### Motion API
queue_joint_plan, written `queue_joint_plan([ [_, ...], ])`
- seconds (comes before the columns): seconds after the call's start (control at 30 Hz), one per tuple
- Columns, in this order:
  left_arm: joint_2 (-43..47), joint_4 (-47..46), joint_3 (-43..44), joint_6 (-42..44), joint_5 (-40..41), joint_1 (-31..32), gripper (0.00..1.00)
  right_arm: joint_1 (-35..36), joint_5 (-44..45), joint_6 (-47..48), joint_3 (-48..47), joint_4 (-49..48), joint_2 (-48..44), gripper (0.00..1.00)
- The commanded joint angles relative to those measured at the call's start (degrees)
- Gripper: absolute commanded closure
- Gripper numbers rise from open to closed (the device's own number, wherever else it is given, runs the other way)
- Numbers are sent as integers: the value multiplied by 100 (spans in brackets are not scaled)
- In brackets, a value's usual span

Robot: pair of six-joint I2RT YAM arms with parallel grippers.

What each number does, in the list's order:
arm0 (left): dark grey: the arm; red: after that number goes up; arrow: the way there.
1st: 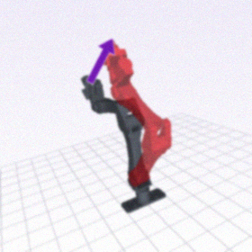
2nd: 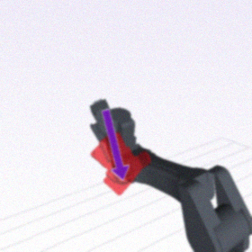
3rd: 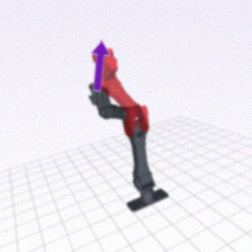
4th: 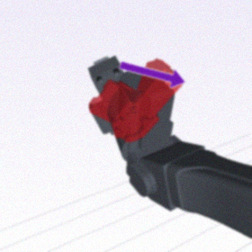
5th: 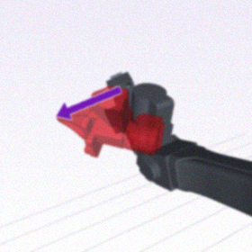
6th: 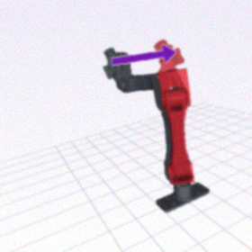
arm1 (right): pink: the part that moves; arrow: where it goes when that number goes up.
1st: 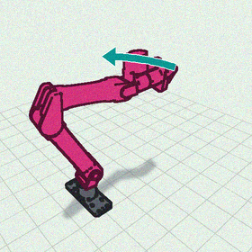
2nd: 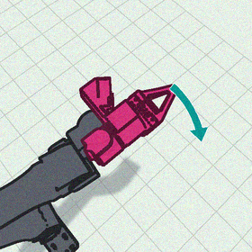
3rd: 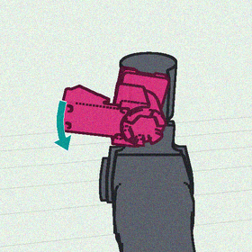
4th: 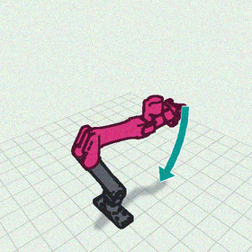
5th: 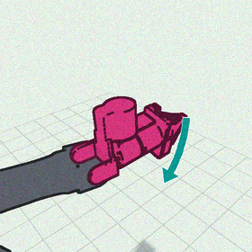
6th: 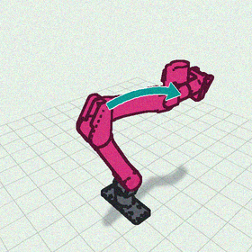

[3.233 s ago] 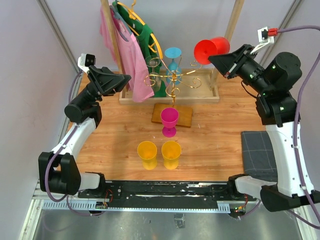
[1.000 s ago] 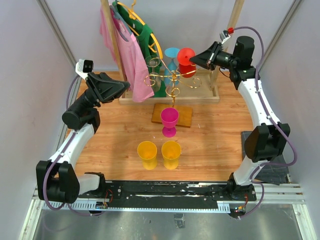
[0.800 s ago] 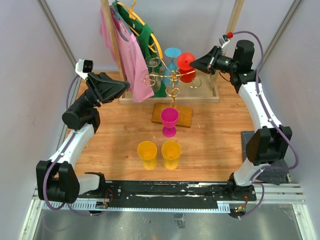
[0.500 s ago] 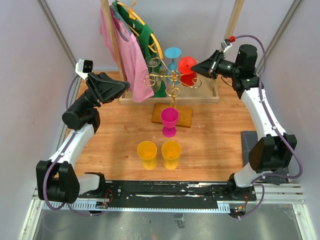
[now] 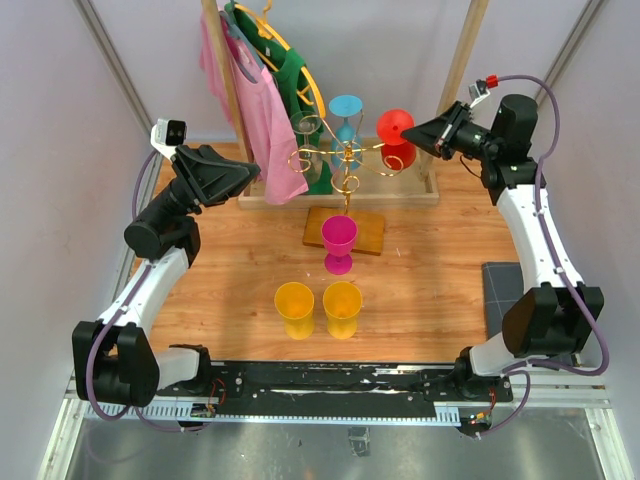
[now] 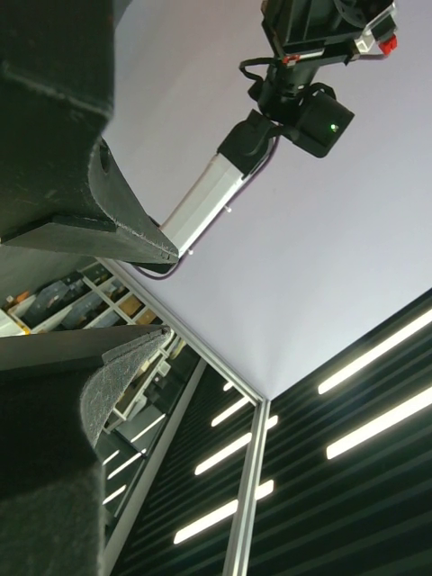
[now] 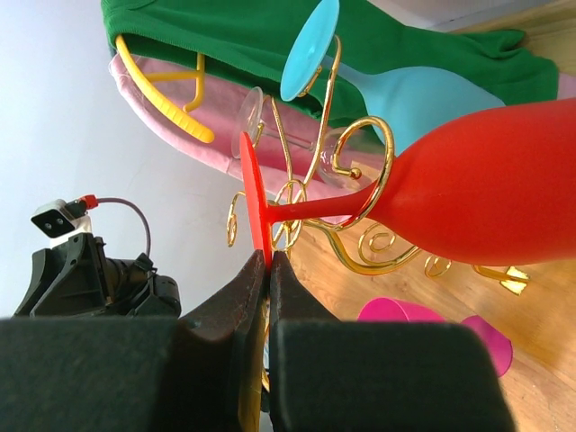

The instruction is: Place the wine glass upside down on the wine glass rack

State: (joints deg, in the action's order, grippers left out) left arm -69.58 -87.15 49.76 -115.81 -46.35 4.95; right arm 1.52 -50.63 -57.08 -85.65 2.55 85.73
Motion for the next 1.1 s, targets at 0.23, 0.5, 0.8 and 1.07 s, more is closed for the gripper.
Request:
queue_joint_plan([
  [0.23, 163, -617, -14, 123, -60, -56, 62, -161, 132, 93, -339, -178, 394, 99],
  [0.5, 180, -573, 8, 145, -110, -56, 61, -183, 130, 25, -582, -263, 689, 99],
  [0.8, 176, -460, 32, 243, -155, -56, 62, -299, 66, -226, -366, -681, 580, 99],
  [1.07, 146, -460, 77, 242, -164, -56, 62, -310, 16, -390, -613, -834, 865, 99],
])
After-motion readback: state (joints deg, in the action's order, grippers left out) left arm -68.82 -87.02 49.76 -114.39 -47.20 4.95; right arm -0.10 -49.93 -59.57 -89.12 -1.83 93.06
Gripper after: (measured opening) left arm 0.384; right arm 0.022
